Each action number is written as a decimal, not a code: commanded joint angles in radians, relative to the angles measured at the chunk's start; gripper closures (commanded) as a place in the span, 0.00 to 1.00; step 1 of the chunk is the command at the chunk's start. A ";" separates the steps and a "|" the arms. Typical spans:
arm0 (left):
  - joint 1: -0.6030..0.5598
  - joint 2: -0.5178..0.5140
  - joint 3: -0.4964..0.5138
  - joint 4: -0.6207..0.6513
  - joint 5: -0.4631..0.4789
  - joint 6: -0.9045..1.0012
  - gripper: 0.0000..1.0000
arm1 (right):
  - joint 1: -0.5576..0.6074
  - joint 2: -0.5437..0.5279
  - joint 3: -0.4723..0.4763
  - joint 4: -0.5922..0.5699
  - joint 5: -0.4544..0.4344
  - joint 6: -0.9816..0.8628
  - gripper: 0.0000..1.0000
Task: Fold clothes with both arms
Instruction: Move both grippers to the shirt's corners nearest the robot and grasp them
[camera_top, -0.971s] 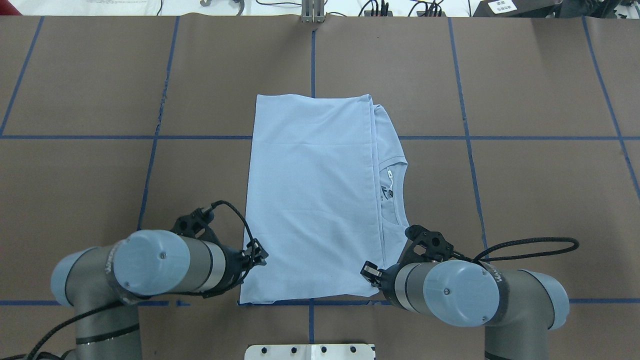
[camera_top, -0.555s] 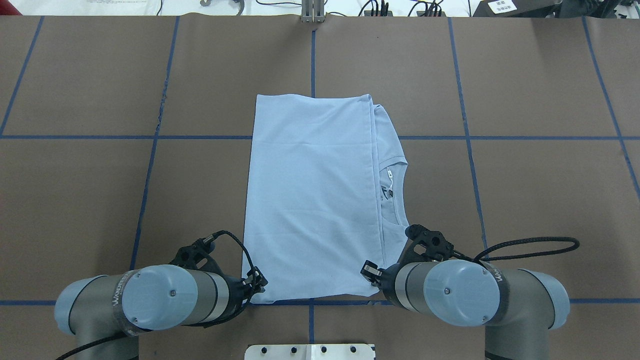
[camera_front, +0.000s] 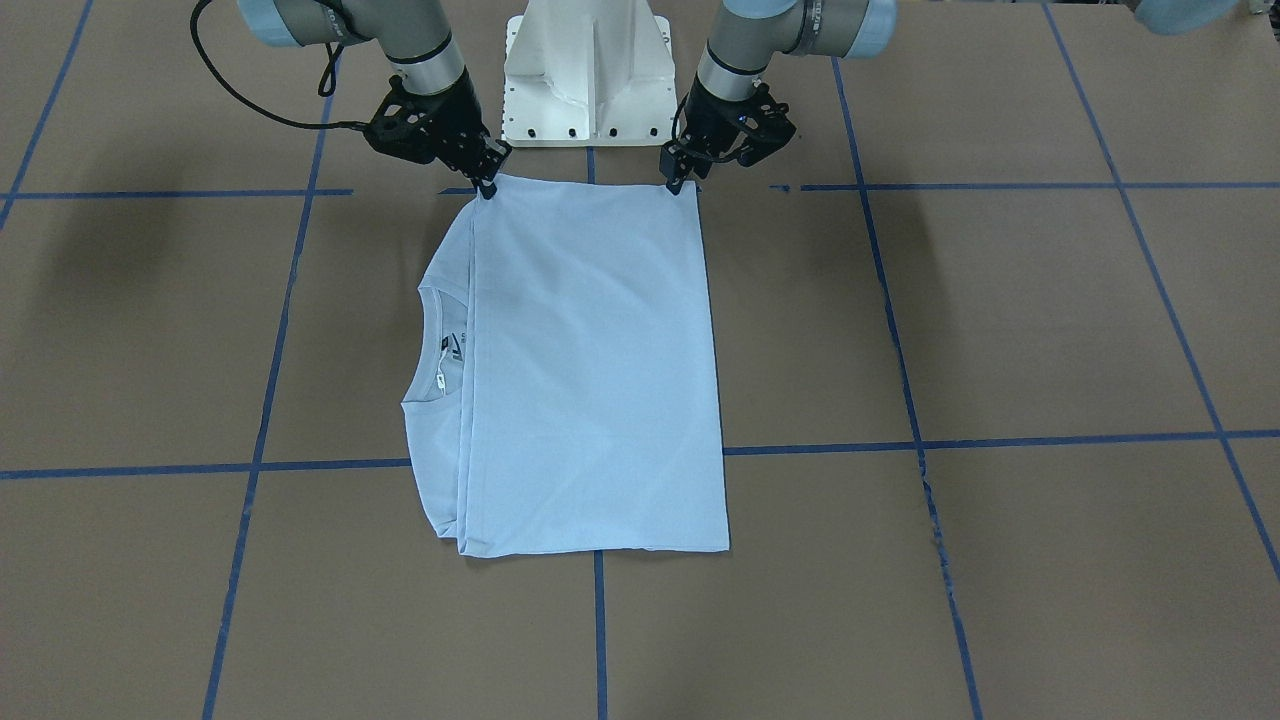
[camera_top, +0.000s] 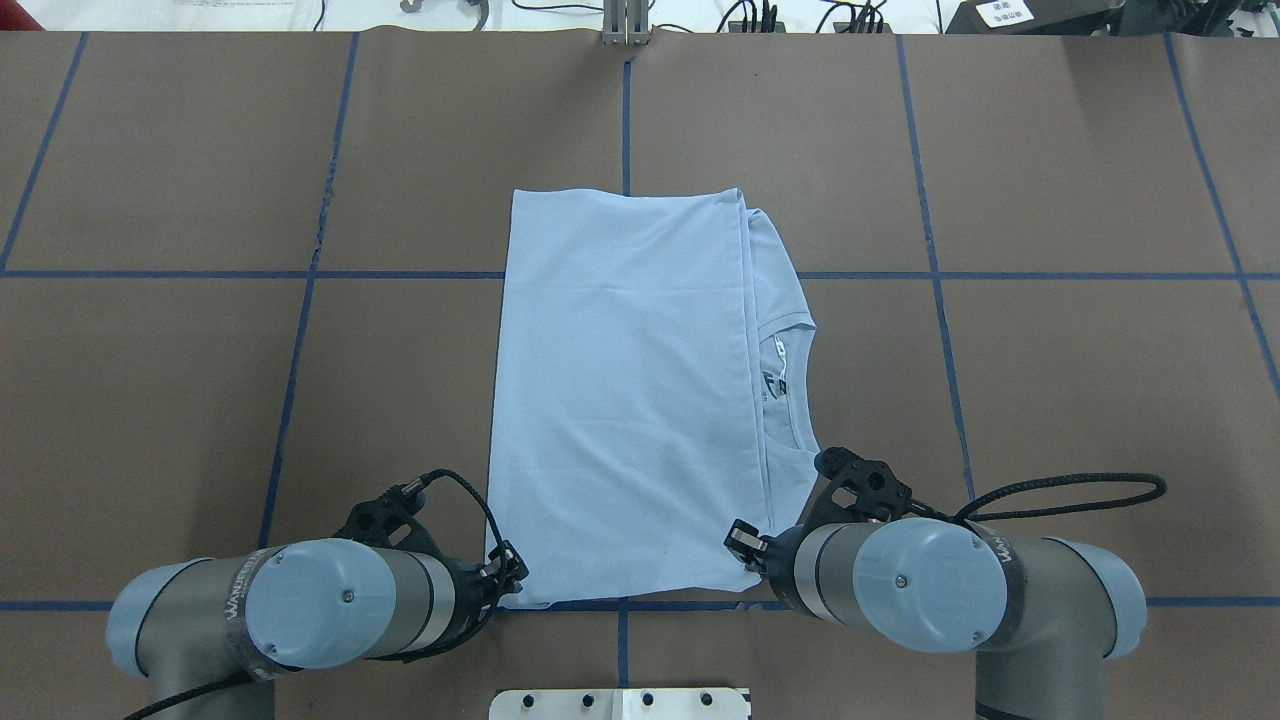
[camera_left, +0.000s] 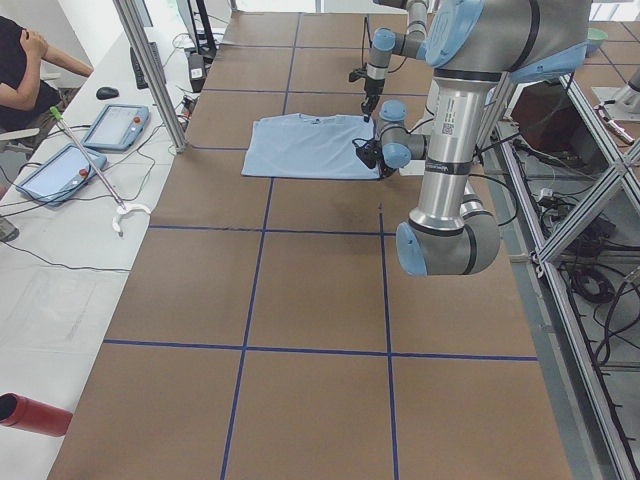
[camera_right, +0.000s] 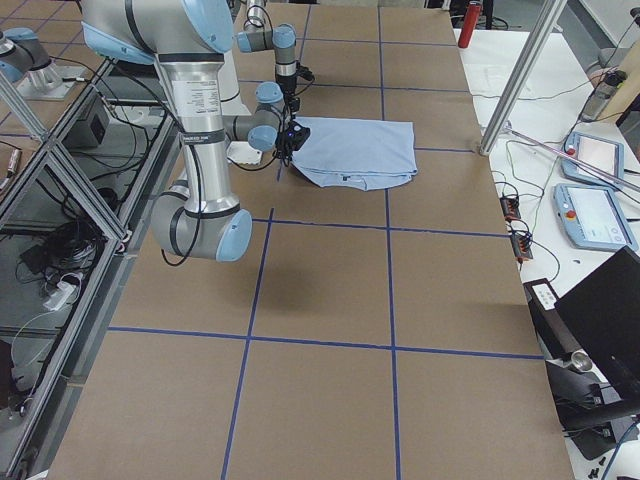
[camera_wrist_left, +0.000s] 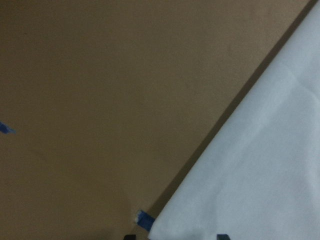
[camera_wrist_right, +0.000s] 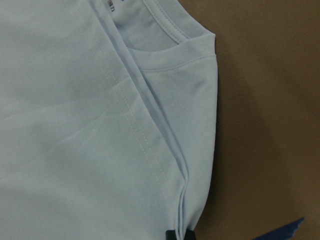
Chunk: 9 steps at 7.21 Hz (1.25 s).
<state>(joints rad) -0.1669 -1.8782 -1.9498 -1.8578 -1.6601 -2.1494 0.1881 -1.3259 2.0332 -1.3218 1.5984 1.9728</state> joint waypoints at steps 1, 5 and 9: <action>0.009 0.001 0.009 0.000 0.008 -0.003 0.47 | -0.001 -0.001 0.002 -0.001 0.000 0.000 1.00; 0.015 0.001 0.011 0.000 0.008 -0.013 1.00 | -0.001 -0.002 0.002 -0.001 0.000 0.000 1.00; 0.016 0.019 -0.149 0.031 0.017 -0.050 1.00 | -0.004 -0.013 0.007 -0.001 0.000 0.001 1.00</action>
<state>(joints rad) -0.1547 -1.8696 -2.0233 -1.8498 -1.6468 -2.1797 0.1854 -1.3374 2.0375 -1.3223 1.5984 1.9730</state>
